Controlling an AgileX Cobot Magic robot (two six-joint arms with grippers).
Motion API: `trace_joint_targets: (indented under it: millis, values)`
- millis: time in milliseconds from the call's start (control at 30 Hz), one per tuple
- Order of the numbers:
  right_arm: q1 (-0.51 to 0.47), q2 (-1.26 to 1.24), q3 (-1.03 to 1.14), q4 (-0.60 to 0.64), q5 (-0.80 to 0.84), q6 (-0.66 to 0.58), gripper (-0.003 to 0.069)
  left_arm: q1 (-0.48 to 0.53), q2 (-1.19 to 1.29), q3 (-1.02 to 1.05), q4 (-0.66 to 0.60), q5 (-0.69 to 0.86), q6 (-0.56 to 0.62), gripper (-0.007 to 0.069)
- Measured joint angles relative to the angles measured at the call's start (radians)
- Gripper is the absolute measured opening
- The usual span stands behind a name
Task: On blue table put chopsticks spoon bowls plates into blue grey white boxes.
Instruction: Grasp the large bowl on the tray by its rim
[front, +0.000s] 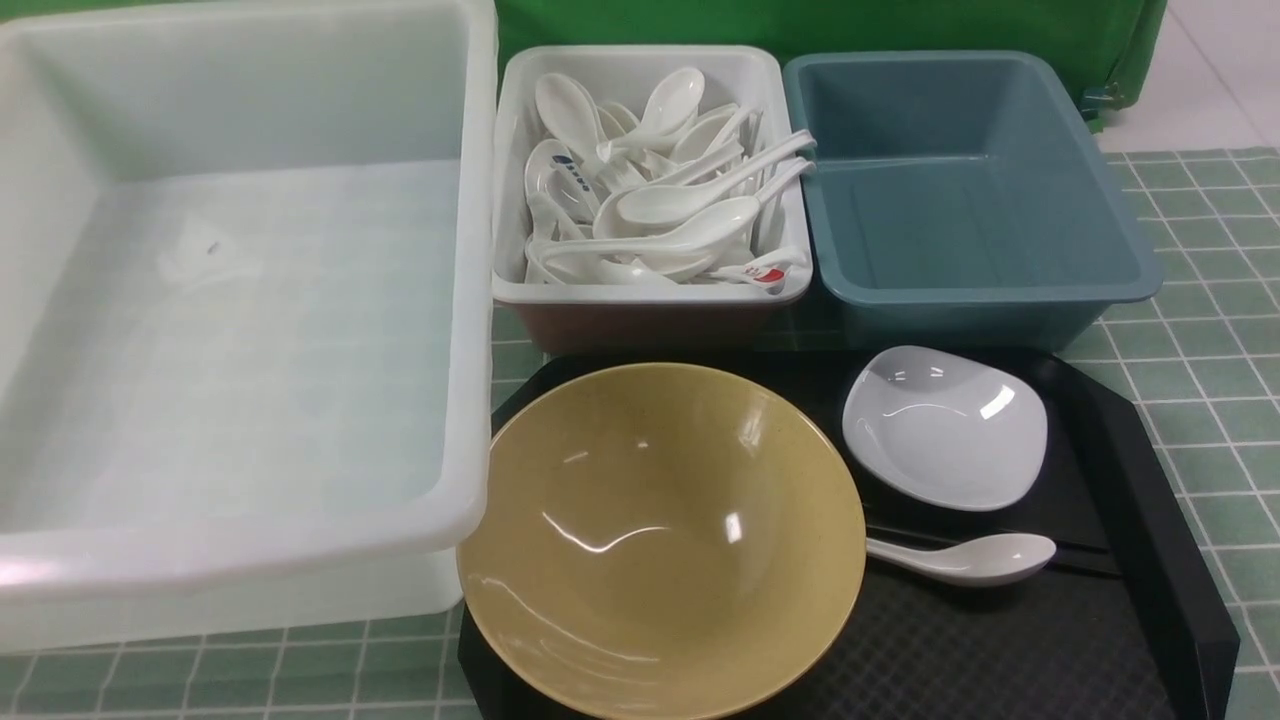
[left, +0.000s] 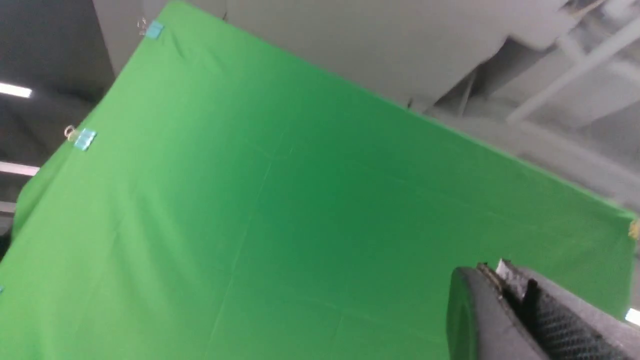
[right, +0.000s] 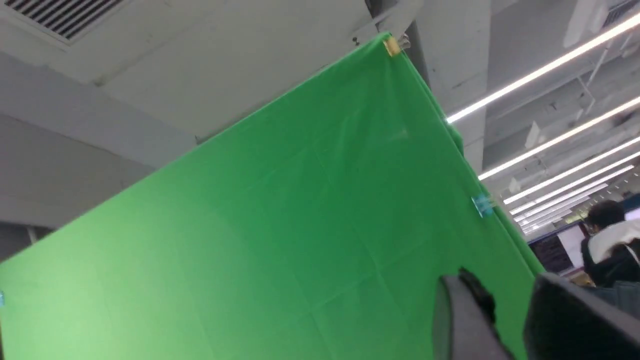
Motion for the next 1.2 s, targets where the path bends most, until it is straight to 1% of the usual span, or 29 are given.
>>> trace_joint_targets:
  millis: [67,133,200,233,267,367,400,433,467,500,533,567,600,700,800,900,933,1067,1200]
  values:
    - [0.000,0.065,-0.115,-0.003,0.180,-0.045,0.0177,0.000,0.091,-0.109,0.001,0.114,0.054,0.0001]
    - [0.000,0.164,-0.222,-0.004,0.345,-0.148,0.0141,-0.003,0.228,-0.180,-0.013,0.214,0.090,0.0001]
    - [0.000,0.256,-0.280,-0.004,0.496,-0.233,0.0109,-0.018,0.349,-0.225,-0.040,0.308,0.100,0.0001]
    - [0.000,0.264,-0.283,-0.004,0.511,-0.240,0.0109,-0.023,0.375,-0.230,-0.043,0.332,0.102,0.0001]
    - [0.001,0.328,-0.300,-0.003,0.625,-0.266,0.0097,-0.050,0.466,-0.268,-0.068,0.417,0.113,0.0001]
    - [0.025,0.412,-0.306,0.020,0.794,-0.290,0.0088,-0.130,0.622,-0.358,-0.108,0.596,0.160,0.0001]
    - [0.052,0.451,-0.306,0.046,0.868,-0.351,0.0081,-0.186,0.699,-0.402,-0.130,0.667,0.212,0.0001]
    - [0.052,0.451,-0.306,0.052,0.877,-0.351,0.0079,-0.195,0.710,-0.417,-0.133,0.679,0.221,0.0001]
    - [0.103,0.502,-0.306,0.120,0.951,-0.499,0.0057,-0.279,0.808,-0.482,-0.157,0.779,0.311,0.0001]
    - [0.108,0.508,-0.306,0.138,0.958,-0.515,0.0051,-0.289,0.819,-0.498,-0.159,0.790,0.323,0.0001]
    - [0.129,0.528,-0.307,0.165,0.987,-0.574,0.0044,-0.329,0.862,-0.524,-0.168,0.832,0.367,0.0001]
    - [0.164,0.567,-0.307,0.226,1.040,-0.658,0.0037,-0.413,0.947,-0.593,-0.181,0.911,0.452,0.0001]
    - [0.187,0.597,-0.307,0.253,1.080,-0.703,0.0036,-0.466,1.001,-0.634,-0.191,0.955,0.492,0.0001]
    - [0.238,0.687,-0.307,0.283,1.182,-0.798,0.0036,-0.592,1.143,-0.746,-0.198,1.039,0.546,0.0001]
    - [0.270,0.759,-0.307,0.290,1.216,-0.868,0.0036,-0.696,1.309,-0.850,-0.177,1.097,0.554,0.0001]
    - [0.283,0.793,-0.305,0.291,1.175,-0.913,0.0036,-0.769,1.452,-0.935,-0.135,1.130,0.528,0.0001]
    - [0.285,0.799,-0.299,0.292,1.134,-0.924,0.0036,-0.789,1.506,-0.966,-0.127,1.140,0.519,0.0001]
    - [0.287,0.803,-0.256,0.297,1.065,-0.929,0.0036,-0.818,1.647,-1.009,-0.124,1.141,0.497,0.0001]
    - [0.287,0.805,-0.236,0.314,1.053,-0.929,0.0036,-0.820,1.765,-1.022,-0.165,1.090,0.453,0.0001]
